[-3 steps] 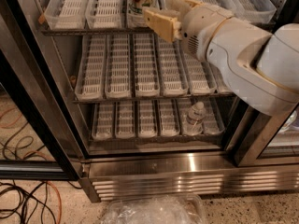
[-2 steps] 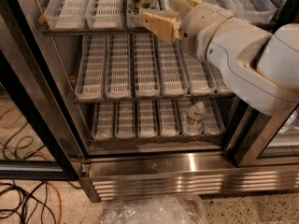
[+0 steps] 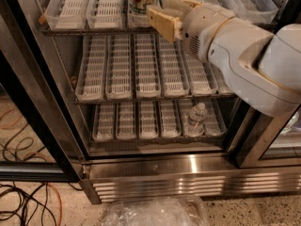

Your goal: Pick 7up can from top shelf of fridge

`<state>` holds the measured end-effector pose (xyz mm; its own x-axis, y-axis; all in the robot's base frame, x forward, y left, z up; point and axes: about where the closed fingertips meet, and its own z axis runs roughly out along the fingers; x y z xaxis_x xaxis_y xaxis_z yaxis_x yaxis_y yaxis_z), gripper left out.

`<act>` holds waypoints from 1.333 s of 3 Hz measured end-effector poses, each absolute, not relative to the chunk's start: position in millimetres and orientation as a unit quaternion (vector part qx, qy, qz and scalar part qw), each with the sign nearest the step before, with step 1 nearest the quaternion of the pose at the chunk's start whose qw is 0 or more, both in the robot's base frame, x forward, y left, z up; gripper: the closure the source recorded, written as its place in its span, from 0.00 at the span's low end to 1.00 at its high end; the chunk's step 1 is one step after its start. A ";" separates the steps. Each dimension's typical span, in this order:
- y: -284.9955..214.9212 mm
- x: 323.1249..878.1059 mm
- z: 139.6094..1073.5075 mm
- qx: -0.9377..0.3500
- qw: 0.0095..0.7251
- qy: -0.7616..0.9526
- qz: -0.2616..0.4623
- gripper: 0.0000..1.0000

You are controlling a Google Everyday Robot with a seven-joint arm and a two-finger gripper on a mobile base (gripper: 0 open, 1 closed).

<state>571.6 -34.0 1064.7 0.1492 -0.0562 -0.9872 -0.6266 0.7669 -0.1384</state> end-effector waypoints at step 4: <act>-17.4 578.3 1068.3 -0.288 0.700 0.620 0.207 0.40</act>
Offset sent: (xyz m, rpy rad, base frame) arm 0.0044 0.0067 0.0014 -0.0144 0.0030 0.0181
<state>578.3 -17.4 1068.3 0.1468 -0.0676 -0.9869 -0.6463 0.7487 -0.1474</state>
